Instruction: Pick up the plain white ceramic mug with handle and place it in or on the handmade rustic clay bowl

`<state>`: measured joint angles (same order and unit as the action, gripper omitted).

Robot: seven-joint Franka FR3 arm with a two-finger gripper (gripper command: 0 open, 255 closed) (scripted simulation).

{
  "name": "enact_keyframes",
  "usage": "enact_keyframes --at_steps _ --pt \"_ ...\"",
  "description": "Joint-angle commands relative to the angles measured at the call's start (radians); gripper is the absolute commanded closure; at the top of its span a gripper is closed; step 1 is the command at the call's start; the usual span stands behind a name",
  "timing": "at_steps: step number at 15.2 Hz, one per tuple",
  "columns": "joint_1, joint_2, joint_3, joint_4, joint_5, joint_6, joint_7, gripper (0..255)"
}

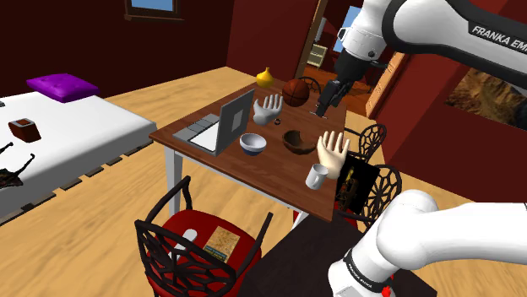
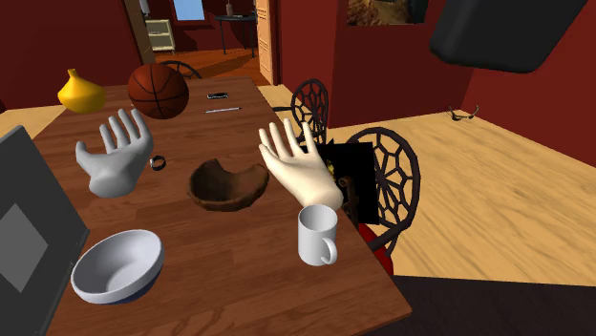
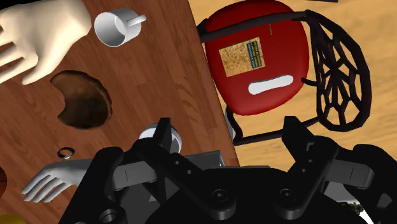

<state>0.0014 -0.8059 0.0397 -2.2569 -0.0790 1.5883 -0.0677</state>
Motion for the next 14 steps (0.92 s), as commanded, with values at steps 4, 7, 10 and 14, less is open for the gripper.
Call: enact_keyframes --at_steps 4,7,10,14 --pt "-0.022 0.013 -0.048 -0.061 -0.018 0.060 -0.022 0" --pt "-0.045 0.035 -0.097 -0.114 -0.037 0.122 -0.044 0" --pt "-0.069 0.067 -0.147 -0.160 -0.056 0.185 -0.066 0" --pt "-0.102 0.125 -0.215 -0.209 -0.080 0.273 -0.097 0"
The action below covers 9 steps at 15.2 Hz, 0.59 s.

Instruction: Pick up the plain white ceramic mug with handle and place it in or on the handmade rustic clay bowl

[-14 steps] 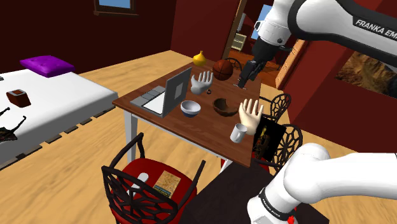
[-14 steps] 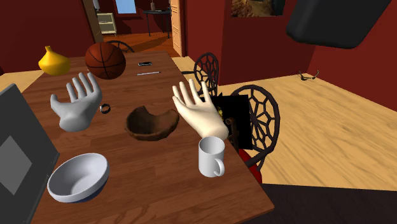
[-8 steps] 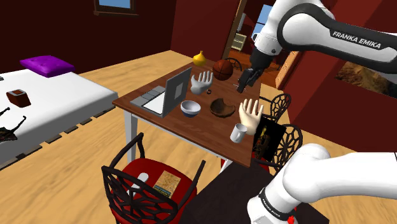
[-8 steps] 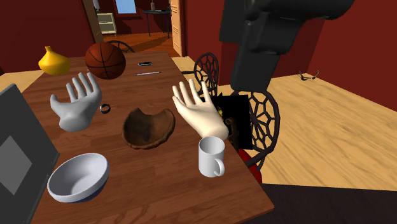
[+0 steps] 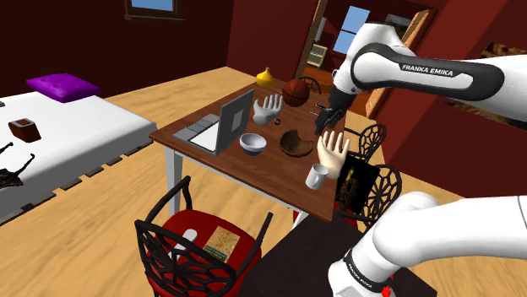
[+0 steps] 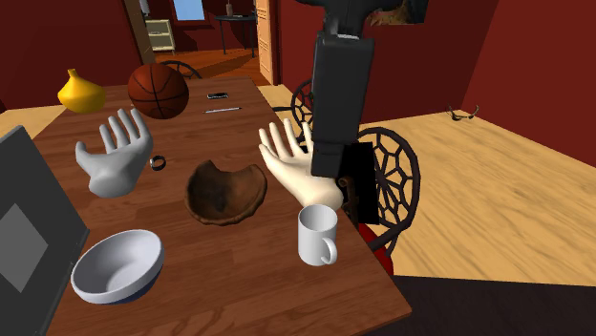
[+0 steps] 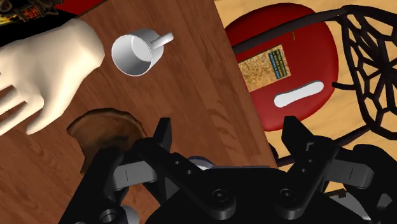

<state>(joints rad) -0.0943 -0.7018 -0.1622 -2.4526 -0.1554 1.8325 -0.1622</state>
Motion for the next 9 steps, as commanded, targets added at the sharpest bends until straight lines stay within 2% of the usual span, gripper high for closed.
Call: enact_keyframes --at_steps 1,9 --pt "-0.014 0.038 -0.030 -0.023 -0.009 0.052 -0.010 0" --pt "-0.068 0.218 -0.170 -0.068 -0.035 0.238 -0.081 0"
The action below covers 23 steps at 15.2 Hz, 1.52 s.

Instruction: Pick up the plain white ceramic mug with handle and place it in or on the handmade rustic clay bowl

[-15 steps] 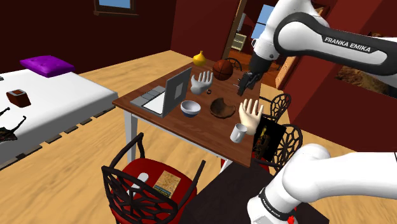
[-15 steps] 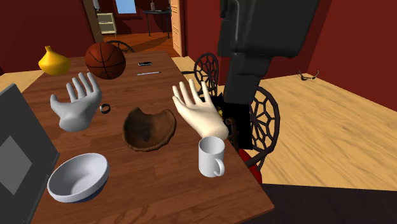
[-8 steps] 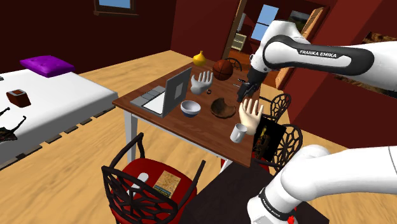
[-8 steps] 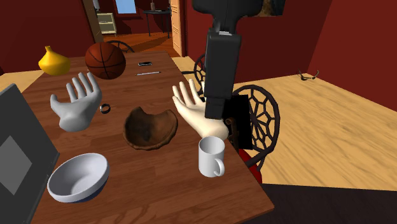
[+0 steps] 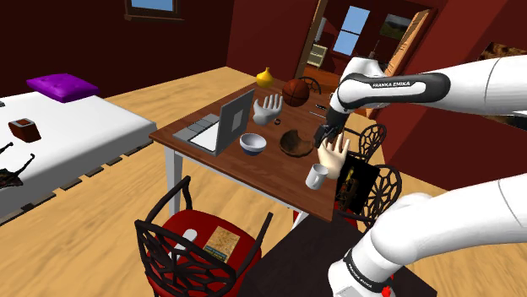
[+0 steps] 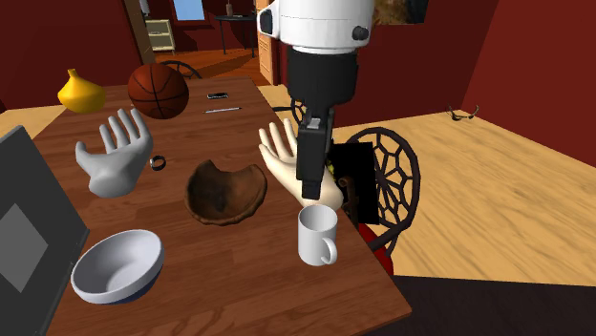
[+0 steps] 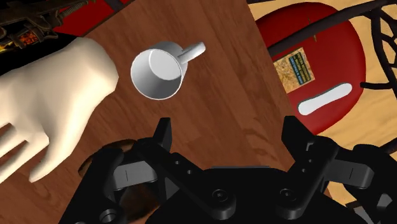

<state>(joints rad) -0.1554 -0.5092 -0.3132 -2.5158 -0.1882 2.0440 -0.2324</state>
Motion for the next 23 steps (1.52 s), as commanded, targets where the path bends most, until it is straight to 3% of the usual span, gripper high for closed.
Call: enact_keyframes --at_steps 1,8,14,23 --pt "-0.012 0.053 -0.037 -0.006 -0.002 0.050 -0.022 0" --pt "-0.035 0.276 -0.160 0.012 0.043 0.210 -0.118 0" --pt "-0.052 0.508 -0.242 0.066 0.173 0.327 -0.253 0" --pt "-0.061 0.616 -0.231 0.043 0.262 0.439 -0.319 0"
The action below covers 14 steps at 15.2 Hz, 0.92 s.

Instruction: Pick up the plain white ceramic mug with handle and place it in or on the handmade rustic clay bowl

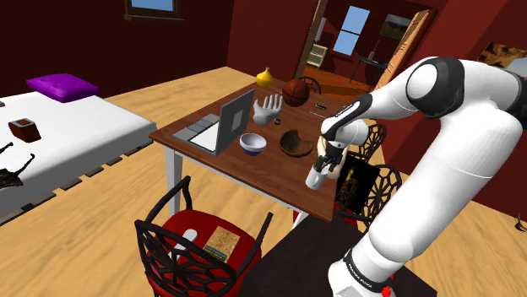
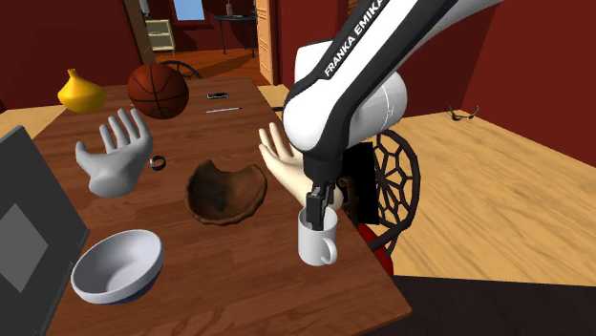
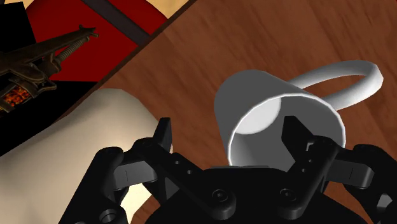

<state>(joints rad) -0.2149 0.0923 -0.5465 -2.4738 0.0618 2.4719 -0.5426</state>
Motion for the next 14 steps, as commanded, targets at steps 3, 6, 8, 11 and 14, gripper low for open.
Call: enact_keyframes --at_steps 3,6,8,11,14 --pt "-0.002 0.014 0.003 0.001 0.012 0.012 -0.009 0" --pt "-0.002 0.014 0.003 0.001 0.012 0.012 -0.009 0" --pt "-0.002 0.014 0.002 0.001 0.012 0.011 -0.009 255" --pt "-0.002 0.014 0.002 0.001 0.012 0.011 -0.009 255" --pt "-0.002 0.014 0.002 0.001 0.012 0.011 -0.009 255"
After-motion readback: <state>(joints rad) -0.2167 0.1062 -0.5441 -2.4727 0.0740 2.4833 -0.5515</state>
